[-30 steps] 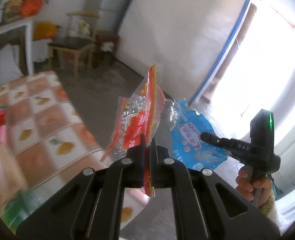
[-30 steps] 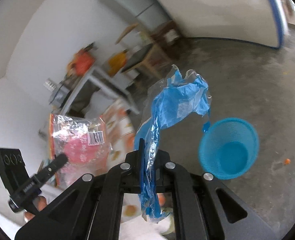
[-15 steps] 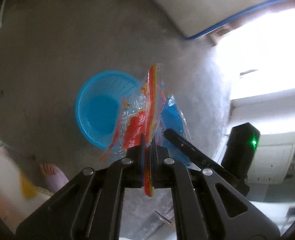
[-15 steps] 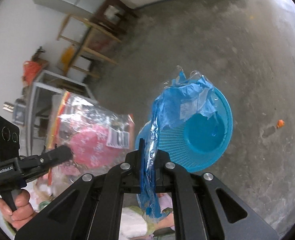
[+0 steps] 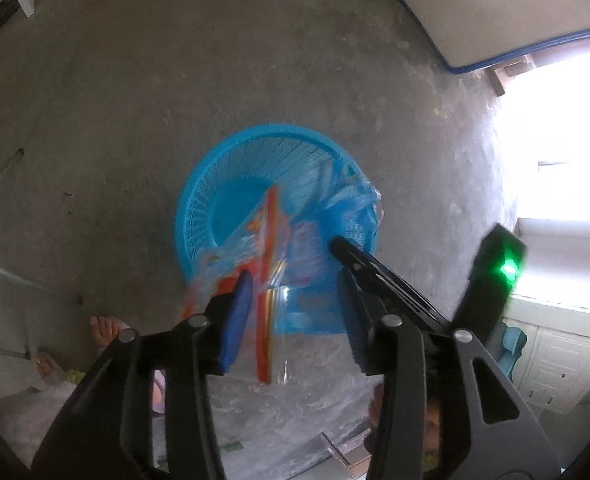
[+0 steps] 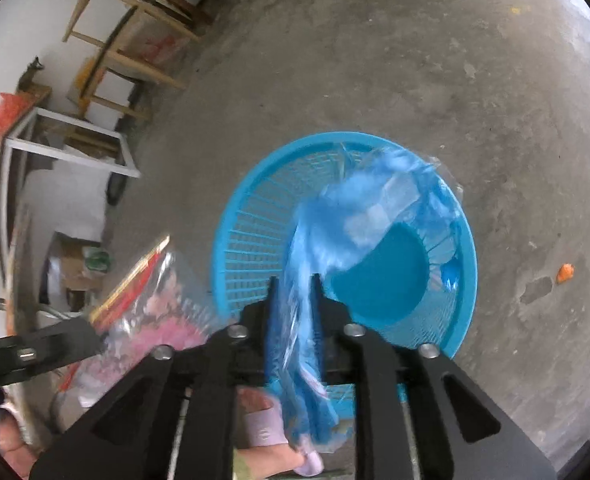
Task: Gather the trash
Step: 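Open the right tool over the basket while the left tool releases its bag into it, then bring both tools back over the table toward the remaining trash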
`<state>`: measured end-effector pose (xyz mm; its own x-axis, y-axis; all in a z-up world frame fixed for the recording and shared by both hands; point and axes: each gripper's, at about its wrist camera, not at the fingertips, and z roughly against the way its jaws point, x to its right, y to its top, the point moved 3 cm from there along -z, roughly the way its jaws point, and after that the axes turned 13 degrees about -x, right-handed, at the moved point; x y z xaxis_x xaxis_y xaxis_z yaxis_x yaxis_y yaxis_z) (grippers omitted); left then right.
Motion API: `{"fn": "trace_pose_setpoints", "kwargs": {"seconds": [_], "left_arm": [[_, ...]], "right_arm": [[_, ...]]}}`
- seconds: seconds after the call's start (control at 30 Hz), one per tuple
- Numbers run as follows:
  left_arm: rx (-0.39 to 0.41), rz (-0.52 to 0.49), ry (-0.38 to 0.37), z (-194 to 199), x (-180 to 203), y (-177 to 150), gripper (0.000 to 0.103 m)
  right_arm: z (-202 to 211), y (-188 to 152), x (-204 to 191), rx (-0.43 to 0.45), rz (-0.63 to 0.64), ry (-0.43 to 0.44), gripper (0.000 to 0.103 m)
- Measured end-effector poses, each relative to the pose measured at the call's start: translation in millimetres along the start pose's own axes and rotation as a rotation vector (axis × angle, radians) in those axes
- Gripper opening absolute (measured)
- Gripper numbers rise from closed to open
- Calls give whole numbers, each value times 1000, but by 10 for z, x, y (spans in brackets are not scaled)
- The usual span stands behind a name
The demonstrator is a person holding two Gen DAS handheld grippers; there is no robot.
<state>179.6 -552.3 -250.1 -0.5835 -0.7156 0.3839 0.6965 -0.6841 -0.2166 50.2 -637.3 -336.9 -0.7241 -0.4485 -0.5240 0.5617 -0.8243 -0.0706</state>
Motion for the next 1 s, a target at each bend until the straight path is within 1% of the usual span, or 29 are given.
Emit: {"fn": "trace_pose_setpoints", "kwargs": {"seconds": [0.03, 0.07, 0.13, 0.27, 0.3, 0.4, 0.47, 0.53, 0.6, 0.67, 0.7, 0.77, 0.83, 0.9, 1.0], "left_arm": [[10, -13, -6, 39, 47, -43, 43], [21, -23, -11, 64, 51, -40, 43], [54, -49, -29, 189, 55, -92, 44], [108, -71, -76, 485, 102, -200, 44], [115, -78, -79, 541, 113, -224, 44], [170, -129, -74, 817, 186, -382, 45], [200, -166, -65, 977, 234, -508, 48], [240, -214, -29, 1166, 303, -705, 50], [287, -256, 10, 1361, 373, -888, 52], [351, -299, 40, 1597, 428, -1159, 56], [379, -321, 48, 1698, 448, -1289, 59], [448, -368, 62, 1892, 476, -1605, 65], [510, -401, 73, 2037, 467, -1917, 68], [552, -416, 79, 2101, 417, -2128, 72], [599, -399, 79, 2237, 198, -2493, 74]], "right_arm": [[-32, 19, 8, 3, 8, -21, 30], [-54, 48, 26, 5, 16, -34, 31], [-54, 49, 55, 14, 22, -61, 32], [81, 9, 133, 48, 4, -58, 32], [130, -13, 144, 61, 3, -55, 32], [309, -95, 161, 100, 12, -60, 32], [419, -156, 162, 120, 23, -65, 32], [545, -239, 141, 138, 38, -73, 33], [687, -355, 72, 160, 68, -82, 37], [865, -506, -46, 191, 112, -105, 48], [961, -593, -117, 209, 136, -112, 51], [1120, -734, -225, 238, 174, -120, 62], [1299, -902, -384, 271, 222, -126, 67], [1451, -1058, -554, 295, 275, -146, 70], [1624, -1254, -859, 307, 378, -166, 71]]}}
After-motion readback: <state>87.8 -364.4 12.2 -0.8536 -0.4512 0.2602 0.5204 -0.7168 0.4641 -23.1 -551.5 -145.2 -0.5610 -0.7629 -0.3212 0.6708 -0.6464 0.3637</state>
